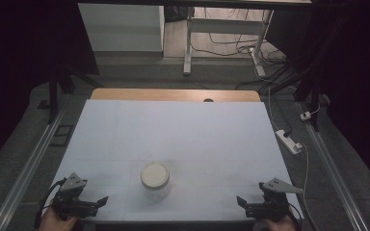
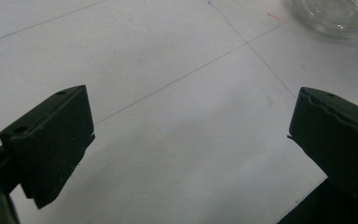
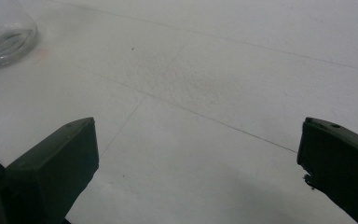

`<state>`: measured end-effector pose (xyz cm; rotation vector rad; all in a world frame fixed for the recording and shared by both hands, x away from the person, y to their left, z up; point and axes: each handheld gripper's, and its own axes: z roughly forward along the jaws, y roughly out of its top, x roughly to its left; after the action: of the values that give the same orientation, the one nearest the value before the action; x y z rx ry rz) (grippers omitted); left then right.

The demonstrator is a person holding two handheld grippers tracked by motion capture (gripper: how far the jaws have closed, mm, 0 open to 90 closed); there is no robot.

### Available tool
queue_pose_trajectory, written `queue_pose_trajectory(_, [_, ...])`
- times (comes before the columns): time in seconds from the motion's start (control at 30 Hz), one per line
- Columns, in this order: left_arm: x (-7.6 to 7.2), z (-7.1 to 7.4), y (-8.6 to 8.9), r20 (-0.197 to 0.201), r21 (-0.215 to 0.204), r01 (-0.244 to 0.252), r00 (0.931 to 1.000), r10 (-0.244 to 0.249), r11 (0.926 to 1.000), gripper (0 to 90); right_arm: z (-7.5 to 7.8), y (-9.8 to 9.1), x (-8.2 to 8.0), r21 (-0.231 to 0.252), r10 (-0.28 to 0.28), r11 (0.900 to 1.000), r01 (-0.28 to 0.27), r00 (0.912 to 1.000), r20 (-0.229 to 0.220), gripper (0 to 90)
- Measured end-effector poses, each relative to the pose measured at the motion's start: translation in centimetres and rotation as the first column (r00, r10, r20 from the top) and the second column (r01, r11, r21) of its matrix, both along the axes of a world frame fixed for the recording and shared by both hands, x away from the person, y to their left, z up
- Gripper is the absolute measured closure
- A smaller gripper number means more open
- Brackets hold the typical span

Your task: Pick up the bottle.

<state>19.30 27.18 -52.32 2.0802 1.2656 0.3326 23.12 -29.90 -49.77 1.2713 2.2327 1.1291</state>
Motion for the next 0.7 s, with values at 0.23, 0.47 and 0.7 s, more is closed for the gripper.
queue_pose_trajectory(0.23, [-0.07, 0.01, 0.17, -0.003, -0.026, 0.023, 0.9997, -0.023, 0.9994, 1.0, -0.04, 0.36, 0.08, -0.019, 0.028, 0.9994, -0.028, 0.9996, -0.007, 0.0])
queue_pose_trajectory(0.47, [0.19, -0.10, 0.19, -0.028, -0.030, 0.028, 0.9992, -0.029, 0.9991, 0.5, -0.08, 0.36, 0.17, -0.016, 0.037, 0.9992, -0.038, 0.9992, -0.016, 0.0])
queue_pose_trajectory(0.7, [0.21, -0.09, 0.11, -0.034, -0.026, 0.036, 0.9987, -0.037, 0.9990, 0.0, -0.12, 0.51, 0.21, -0.024, 0.049, 0.9985, -0.050, 0.9986, -0.019, 0.0])
